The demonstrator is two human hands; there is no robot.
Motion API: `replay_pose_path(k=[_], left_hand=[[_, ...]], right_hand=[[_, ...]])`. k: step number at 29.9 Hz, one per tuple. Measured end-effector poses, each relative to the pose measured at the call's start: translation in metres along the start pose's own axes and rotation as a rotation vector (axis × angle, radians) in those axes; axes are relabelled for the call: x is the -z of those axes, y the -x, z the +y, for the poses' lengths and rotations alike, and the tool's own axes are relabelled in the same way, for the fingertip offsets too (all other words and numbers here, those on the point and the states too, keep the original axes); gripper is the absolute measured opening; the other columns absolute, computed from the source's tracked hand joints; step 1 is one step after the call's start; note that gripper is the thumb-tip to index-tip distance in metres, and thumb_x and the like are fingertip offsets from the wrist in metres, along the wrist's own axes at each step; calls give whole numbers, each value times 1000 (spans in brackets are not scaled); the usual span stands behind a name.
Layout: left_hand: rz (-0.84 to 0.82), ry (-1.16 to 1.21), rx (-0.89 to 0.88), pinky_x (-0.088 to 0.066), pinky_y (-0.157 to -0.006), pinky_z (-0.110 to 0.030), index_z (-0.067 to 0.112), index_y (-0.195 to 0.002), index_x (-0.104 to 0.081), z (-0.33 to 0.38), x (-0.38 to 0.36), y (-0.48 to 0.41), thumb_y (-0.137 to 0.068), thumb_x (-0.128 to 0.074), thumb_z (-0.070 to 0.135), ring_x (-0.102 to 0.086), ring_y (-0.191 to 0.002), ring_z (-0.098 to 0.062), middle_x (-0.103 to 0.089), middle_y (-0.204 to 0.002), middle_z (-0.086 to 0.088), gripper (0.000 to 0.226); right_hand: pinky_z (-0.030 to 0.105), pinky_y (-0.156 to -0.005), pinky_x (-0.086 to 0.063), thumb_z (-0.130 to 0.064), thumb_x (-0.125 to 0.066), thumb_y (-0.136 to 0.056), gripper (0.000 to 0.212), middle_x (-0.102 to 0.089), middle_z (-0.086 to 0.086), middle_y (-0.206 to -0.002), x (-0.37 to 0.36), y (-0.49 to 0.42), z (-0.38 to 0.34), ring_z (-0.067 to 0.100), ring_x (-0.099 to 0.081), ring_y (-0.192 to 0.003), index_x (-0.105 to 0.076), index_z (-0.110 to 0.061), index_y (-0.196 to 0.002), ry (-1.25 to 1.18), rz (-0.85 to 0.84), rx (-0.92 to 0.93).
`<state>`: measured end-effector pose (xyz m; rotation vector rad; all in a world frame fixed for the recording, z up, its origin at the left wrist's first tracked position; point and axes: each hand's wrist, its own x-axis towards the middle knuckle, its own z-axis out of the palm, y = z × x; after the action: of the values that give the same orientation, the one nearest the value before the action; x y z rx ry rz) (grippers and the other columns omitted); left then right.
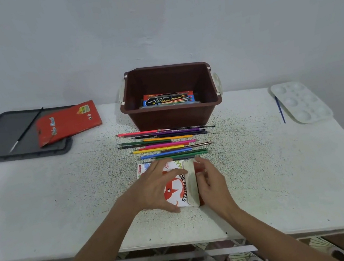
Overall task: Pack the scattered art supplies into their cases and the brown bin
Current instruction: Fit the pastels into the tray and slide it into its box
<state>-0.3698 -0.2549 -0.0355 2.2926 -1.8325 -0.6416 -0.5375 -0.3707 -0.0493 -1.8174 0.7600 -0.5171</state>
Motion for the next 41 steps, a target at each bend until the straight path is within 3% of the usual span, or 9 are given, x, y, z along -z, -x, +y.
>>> replay_pose_path(k=[7,13,17,20,23,27,31,35,41], left_hand=[[-32,-52,31,-22,-114,-48,52,-145,-12,-1,-1,0,-63,-71,73,2,-145,-17,-3,-158,7,104],[-46,-67,41,-21,-115,-50,53,-146,-6,-1,1,-1,-63,-71,73,4,-146,-19,-1,-158,7,108],[-26,-44,40,-23,-115,-48,51,-146,-5,-2,1,-1,-61,-72,73,-1,-145,-18,-5,-157,7,111],[3,-47,22,-21,-115,-45,46,-148,-7,-4,-2,-2,-59,-71,76,-5,-143,-16,-9,-156,6,113],[12,-37,31,-20,-115,-45,46,-146,-5,-5,-2,-3,-58,-70,77,-7,-143,-17,-11,-155,5,114],[13,-44,38,-19,-116,-44,42,-148,-6,-5,-3,-3,-59,-69,78,-8,-142,-16,-10,-154,5,114],[36,-29,40,-18,-116,-44,42,-147,-8,-5,-4,-2,-59,-69,78,-8,-142,-16,-11,-154,5,113],[41,2,56,-19,-116,-46,43,-148,-8,-3,-1,-2,-61,-70,76,-7,-143,-16,-8,-155,6,112],[38,-12,56,-22,-116,-48,45,-147,-7,0,-2,-4,-60,-70,76,-7,-142,-17,-8,-154,7,112]], right_hand=[[49,-86,-57,-8,-41,-102,33,-70,2,-103,5,-11,1,17,-71,-93,-52,-34,-121,-192,6,-261],[37,-88,-56,-8,-43,-100,38,-69,-2,-109,4,-9,-6,11,-66,-100,-50,-34,-128,-164,-69,-270],[46,-92,-55,-15,-50,-99,35,-70,-5,-106,8,-11,-5,15,-68,-102,-56,-46,-114,-206,-68,-279],[33,-82,-58,-26,-60,-97,23,-68,-5,-105,8,-9,-10,11,-67,-98,-54,-37,-116,-202,-58,-244],[14,-65,-53,-36,-72,-87,40,-65,-16,-99,8,-5,-19,-5,-66,-86,-50,-31,-120,-119,-34,-198],[17,-60,-54,-20,-68,-91,32,-66,-9,-96,6,-2,-17,-7,-65,-77,-48,-27,-116,-63,27,-206],[18,-59,-55,-18,-61,-95,10,-66,-5,-94,8,-1,-11,-2,-66,-76,-56,-21,-104,4,121,-210],[25,-72,-56,-20,-59,-95,7,-63,3,-99,8,-4,-3,6,-64,-82,-65,-18,-98,189,159,-193],[12,-58,-50,-18,-60,-96,9,-69,-10,-84,4,1,-8,-7,-65,-70,-69,-16,-99,102,30,-227]])
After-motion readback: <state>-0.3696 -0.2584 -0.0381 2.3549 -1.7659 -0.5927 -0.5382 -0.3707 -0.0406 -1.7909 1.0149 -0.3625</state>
